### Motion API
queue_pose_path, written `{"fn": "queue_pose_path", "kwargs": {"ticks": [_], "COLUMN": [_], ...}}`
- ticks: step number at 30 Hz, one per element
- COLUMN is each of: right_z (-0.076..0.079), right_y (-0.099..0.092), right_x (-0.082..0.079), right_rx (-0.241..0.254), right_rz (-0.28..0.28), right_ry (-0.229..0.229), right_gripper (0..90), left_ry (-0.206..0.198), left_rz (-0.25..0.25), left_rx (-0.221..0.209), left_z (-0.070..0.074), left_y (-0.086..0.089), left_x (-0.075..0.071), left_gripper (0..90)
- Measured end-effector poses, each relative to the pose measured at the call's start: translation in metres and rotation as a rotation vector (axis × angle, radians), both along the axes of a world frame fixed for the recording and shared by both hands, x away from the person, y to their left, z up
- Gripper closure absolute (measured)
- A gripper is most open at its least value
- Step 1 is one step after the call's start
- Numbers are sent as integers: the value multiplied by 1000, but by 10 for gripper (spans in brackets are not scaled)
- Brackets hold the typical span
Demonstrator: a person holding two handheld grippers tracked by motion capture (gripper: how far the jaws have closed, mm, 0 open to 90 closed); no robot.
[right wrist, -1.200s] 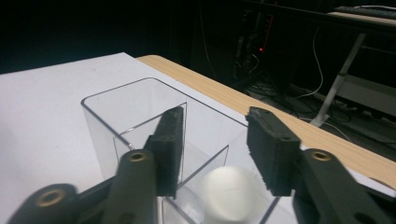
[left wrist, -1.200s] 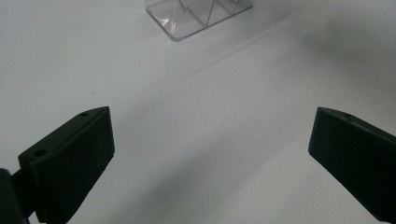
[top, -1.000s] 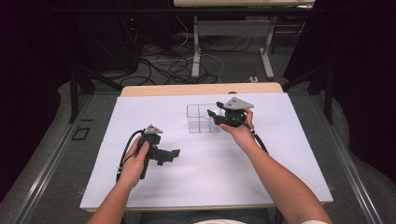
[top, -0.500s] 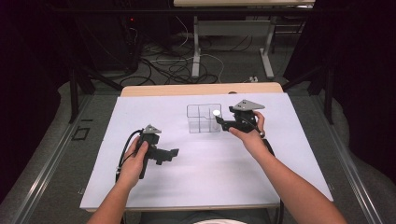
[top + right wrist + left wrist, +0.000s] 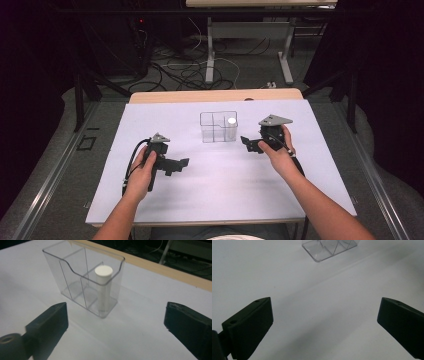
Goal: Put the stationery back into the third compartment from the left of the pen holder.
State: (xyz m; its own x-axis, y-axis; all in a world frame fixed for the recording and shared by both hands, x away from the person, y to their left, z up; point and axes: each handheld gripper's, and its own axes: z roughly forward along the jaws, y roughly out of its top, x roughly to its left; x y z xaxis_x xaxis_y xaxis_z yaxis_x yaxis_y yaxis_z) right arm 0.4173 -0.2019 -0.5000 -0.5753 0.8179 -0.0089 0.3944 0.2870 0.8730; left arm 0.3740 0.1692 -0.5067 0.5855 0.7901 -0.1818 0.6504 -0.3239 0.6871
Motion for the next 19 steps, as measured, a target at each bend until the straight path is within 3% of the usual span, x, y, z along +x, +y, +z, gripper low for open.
{"fn": "queue_pose_path", "kwargs": {"ticks": [5, 9, 19], "right_z": [-9, -14, -24], "right_y": [-16, -27, -53], "right_x": [-9, -14, -19], "right_rx": [15, 36, 18], "right_rz": [-33, -59, -124], "right_ry": [51, 66, 102], "right_gripper": [0, 0, 0], "left_ry": [-3, -2, -11], "left_rz": [7, 13, 16], "left_rx": [3, 3, 4], "left_z": [0, -2, -3], "left_y": [2, 3, 4], "left_x": [1, 1, 2], "left_gripper": [3, 3, 3]}}
